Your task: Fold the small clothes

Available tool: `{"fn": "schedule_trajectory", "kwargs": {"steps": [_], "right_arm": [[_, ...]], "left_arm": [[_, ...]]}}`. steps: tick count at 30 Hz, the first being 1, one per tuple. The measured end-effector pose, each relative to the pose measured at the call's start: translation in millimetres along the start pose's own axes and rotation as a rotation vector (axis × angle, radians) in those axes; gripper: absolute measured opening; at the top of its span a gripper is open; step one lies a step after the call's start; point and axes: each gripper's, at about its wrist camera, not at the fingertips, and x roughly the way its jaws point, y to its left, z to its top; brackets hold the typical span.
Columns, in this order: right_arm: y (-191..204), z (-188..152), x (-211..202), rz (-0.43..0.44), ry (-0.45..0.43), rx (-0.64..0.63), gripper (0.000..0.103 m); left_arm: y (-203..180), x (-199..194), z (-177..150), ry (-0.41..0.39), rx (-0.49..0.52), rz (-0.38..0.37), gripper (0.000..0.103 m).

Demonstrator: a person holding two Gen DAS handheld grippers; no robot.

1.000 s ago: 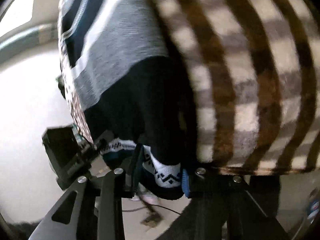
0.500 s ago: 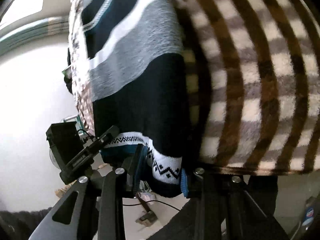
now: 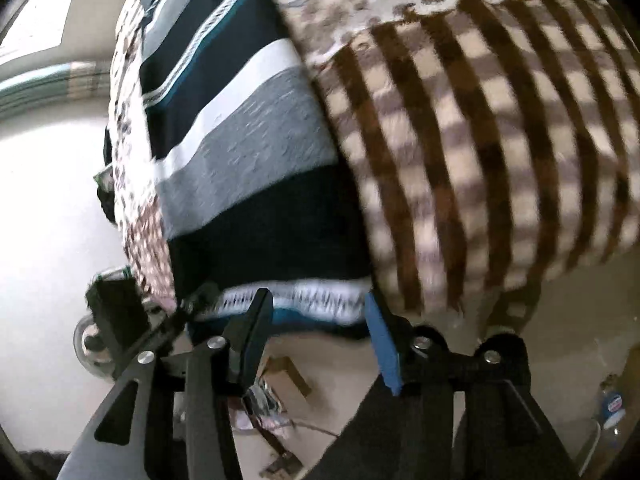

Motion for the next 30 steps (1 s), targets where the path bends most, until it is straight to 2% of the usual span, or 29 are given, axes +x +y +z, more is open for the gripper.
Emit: {"fn": "schedule_trajectory", "kwargs": {"steps": [4,5,6,9,11,15,18,20,24,27,30], "right_arm": [[-12.1,27.5,36.6,0.02,0.055,0.008,0.051],[-10.6,27.5,43.8,0.036,0.068,0.006,0.047],[-8.4,24.4,49.1,0.056,0.077,-0.001,0.037],[4.0,6.0,62.7,0.07,0.14,-0.063,0.018],[3.2,-5.6,67.3,0.088,0.168,-0.052,0.016],[3.3,-5.5,67.2,0.113,0.171,-0.026,0.016],[10.4,-0.3,65.0,0.072,0.208,-0.1,0.016],[10.5,-2.1,59.2,0.075,0.226,-0.121,0.016],[11.0,4.2,33.7,0.138,0.199,-0.091,0.012],[29.9,12.5,0.5,0.214,0.124,-0.073,0.011],[58.9,23.5,-28.3,0.228,0.054,-0.11,0.011]], "left_arm": [[2.0,-2.2,0.0,0.006,0.003,0.003,0.01],[2.7,-3.0,-0.4,0.007,0.003,0.004,0.01],[2.8,-3.7,-0.5,0.008,0.004,0.004,0.01],[6.6,-6.0,-1.2,0.011,0.006,0.01,0.01],[14.4,-7.2,-2.9,0.019,0.003,0.018,0.01],[23.3,-9.3,-4.6,0.026,-0.001,0.012,0.01],[26.3,-10.0,-4.0,0.035,0.0,0.008,0.01],[25.9,-12.5,-4.4,0.036,0.004,0.005,0.01],[8.8,-28.7,-2.0,0.001,0.004,-0.01,0.01],[-18.3,-59.5,8.5,-0.072,0.037,-0.04,0.009],[-45.1,-86.0,28.2,-0.139,0.089,-0.047,0.009]]}}
